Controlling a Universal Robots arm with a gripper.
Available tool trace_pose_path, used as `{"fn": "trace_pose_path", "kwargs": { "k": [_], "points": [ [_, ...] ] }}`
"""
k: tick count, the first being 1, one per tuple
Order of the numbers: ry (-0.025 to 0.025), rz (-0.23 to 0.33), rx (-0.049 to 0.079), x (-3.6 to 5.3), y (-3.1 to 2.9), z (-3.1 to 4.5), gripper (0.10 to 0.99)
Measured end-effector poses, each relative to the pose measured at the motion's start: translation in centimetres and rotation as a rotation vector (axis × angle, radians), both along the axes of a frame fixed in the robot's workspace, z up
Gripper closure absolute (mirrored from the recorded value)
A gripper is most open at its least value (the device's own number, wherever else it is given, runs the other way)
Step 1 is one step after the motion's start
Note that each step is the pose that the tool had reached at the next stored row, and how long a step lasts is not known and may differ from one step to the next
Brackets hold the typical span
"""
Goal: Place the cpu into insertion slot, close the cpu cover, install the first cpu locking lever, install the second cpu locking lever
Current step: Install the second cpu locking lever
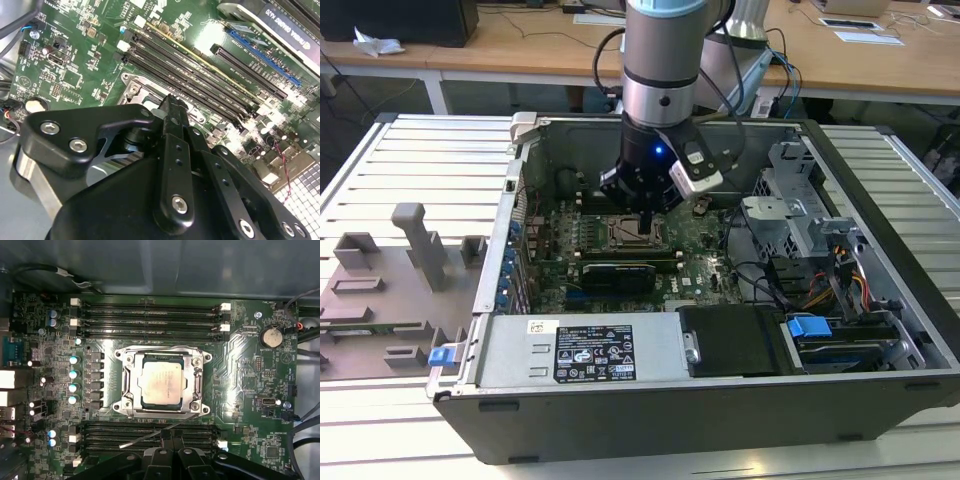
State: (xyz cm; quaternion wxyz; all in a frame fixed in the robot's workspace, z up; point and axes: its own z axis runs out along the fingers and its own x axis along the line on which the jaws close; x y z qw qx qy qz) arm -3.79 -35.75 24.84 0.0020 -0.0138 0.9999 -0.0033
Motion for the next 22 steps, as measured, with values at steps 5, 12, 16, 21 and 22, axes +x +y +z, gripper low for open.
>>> {"fn": "trace_pose_path", "kwargs": {
  "k": [5, 12, 16, 21, 22],
  "points": [
    [0.0001, 0.0, 0.0, 0.0, -0.02, -0.48, 0.98],
    [0.0003, 0.0, 0.004, 0.01, -0.08, -1.43, 0.98],
    [0.0001, 0.0, 0.044, -0.13, -0.83, -1.48, 0.98],
    [0.0001, 0.0, 0.113, -0.46, -2.37, -1.64, 0.98],
    [0.0001, 0.0, 0.119, -0.51, -2.52, -1.74, 0.98]
  ]
}}
